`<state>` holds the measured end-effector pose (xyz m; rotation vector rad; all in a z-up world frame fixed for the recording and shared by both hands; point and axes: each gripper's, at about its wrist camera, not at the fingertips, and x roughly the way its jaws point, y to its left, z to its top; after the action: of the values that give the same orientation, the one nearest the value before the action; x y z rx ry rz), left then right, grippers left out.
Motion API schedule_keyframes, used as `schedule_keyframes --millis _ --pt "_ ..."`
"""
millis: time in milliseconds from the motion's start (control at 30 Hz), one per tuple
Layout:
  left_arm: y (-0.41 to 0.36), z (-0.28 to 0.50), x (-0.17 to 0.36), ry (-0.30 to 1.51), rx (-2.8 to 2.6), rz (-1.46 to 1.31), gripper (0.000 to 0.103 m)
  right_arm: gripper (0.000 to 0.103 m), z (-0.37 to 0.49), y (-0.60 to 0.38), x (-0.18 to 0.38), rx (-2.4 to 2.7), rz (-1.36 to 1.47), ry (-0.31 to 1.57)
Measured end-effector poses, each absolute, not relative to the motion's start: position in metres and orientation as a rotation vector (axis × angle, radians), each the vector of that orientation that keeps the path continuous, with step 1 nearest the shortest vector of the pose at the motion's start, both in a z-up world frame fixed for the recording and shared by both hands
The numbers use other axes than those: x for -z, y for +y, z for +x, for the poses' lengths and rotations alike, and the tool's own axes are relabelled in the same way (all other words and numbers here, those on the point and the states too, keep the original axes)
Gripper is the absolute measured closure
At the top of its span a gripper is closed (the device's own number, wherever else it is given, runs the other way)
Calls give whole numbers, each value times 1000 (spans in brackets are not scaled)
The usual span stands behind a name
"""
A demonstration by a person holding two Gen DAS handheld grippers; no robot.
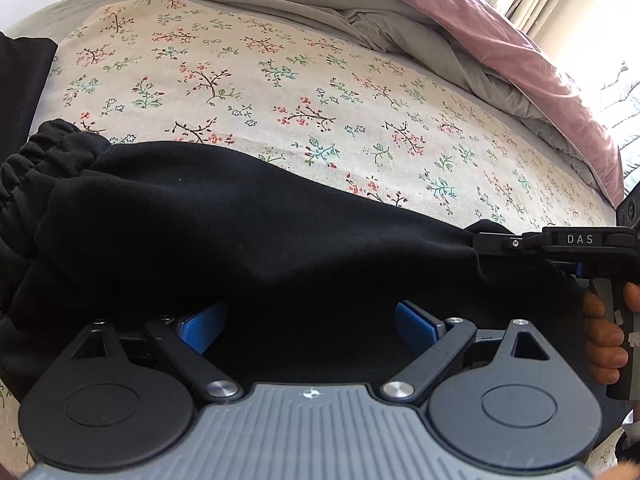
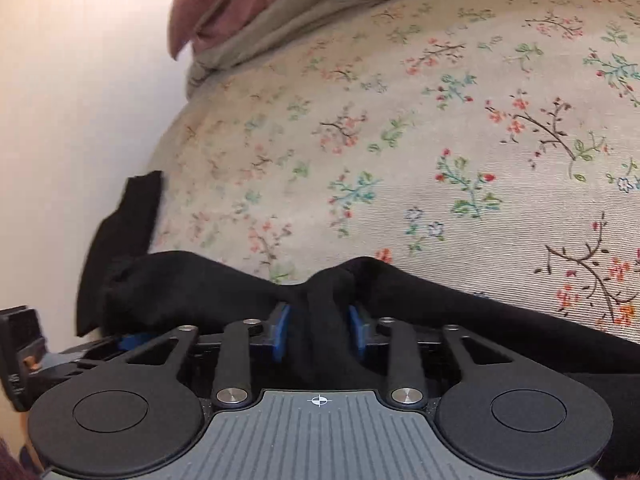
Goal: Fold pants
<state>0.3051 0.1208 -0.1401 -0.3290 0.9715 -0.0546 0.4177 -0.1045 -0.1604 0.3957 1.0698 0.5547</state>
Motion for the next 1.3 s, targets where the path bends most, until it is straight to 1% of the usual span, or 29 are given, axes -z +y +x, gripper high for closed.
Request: schedule_keyframes --millis 33,67,100,167,367,567,700,833,933,1000,1033,1100,1200,1300 --pt "121 305 140 971 56 -327 2 85 417 -105 159 -540 403 1053" --pt "120 305 140 970 57 -324 2 89 415 -104 156 -519 408 1033" --pt "120 304 140 970 59 -320 2 91 414 -102 153 -507 402 1015" --pt "119 303 139 966 67 -313 2 94 411 -99 147 -474 378 985" --pt "119 304 141 976 83 -304 2 97 402 -95 115 -380 326 805" --pt "131 296 138 971 55 -327 2 98 425 -88 146 -315 220 874" --pt "149 284 138 964 34 -338 3 98 421 -96 138 -332 305 811" --pt "174 266 132 933 22 -408 3 97 423 -87 149 -323 222 858" --pt "206 248 123 892 20 -536 3 91 421 -81 149 -352 143 871" --pt "229 237 121 864 28 -633 6 78 418 -85 141 -349 135 862" --pt "237 232 120 853 29 -676 6 73 414 -88 137 -326 133 843" --pt "250 222 117 828 1 -721 5 57 403 -93 127 -259 105 791" --pt "260 209 110 792 -73 -693 4 52 378 -93 116 -174 23 727" --pt "269 211 124 807 -19 -823 1 50 339 -82 110 -162 -93 680"
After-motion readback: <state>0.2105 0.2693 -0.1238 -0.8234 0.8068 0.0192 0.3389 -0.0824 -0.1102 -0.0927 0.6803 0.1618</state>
